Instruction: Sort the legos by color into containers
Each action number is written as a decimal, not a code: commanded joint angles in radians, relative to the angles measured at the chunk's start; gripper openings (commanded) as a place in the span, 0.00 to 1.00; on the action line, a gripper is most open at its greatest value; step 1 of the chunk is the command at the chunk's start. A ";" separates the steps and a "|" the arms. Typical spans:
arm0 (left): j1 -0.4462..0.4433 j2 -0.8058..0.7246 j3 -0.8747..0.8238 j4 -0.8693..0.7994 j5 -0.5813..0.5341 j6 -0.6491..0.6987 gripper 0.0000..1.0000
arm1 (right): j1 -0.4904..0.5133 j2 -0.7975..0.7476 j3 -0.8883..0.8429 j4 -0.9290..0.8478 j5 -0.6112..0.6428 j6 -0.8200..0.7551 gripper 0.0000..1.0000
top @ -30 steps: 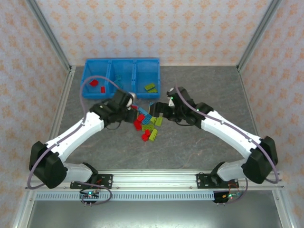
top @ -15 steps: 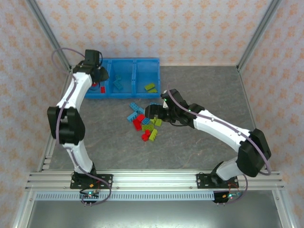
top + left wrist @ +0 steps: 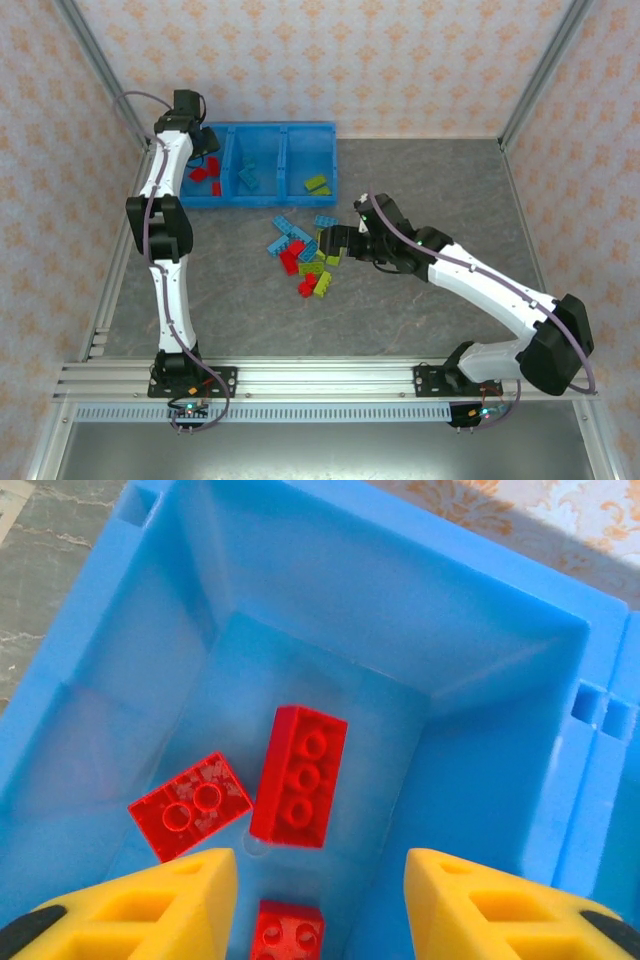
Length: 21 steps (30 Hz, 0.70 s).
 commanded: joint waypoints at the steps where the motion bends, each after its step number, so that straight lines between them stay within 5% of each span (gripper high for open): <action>1: 0.001 -0.089 0.023 -0.067 0.032 0.037 0.48 | -0.001 -0.019 -0.021 -0.025 0.055 -0.013 0.98; 6: -0.033 -0.450 -0.351 0.123 0.140 0.009 0.48 | -0.002 0.041 -0.001 -0.080 0.196 0.075 0.99; 12: -0.182 -0.951 -0.840 0.269 0.209 0.157 0.49 | -0.002 0.222 0.063 -0.088 0.198 0.173 0.98; 17: -0.301 -1.217 -1.131 0.318 0.290 0.364 0.59 | -0.026 0.403 0.104 -0.047 0.209 0.195 0.83; 21: -0.323 -1.374 -1.344 0.424 0.246 0.438 0.61 | -0.041 0.515 0.150 -0.013 0.172 0.202 0.76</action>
